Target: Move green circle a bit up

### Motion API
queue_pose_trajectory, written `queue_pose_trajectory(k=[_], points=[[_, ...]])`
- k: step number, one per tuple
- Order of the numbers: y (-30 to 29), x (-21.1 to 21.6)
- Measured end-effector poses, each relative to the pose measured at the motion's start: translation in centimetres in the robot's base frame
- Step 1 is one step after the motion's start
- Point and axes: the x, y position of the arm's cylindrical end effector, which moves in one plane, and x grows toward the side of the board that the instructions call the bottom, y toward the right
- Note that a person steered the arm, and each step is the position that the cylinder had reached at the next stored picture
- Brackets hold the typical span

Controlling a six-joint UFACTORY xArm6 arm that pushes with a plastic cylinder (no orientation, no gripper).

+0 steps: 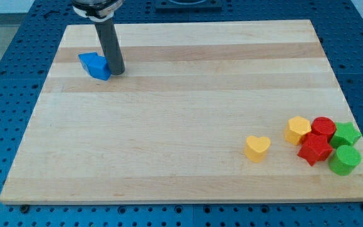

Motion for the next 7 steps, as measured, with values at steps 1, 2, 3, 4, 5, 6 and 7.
queue_pose_trajectory(k=[1, 2, 3, 4, 5, 6, 7], points=[[-0.1, 0.0], [3.4, 0.7], [3.5, 2.3], [3.5, 3.0], [3.5, 3.0], [3.5, 3.0], [4.4, 4.1]])
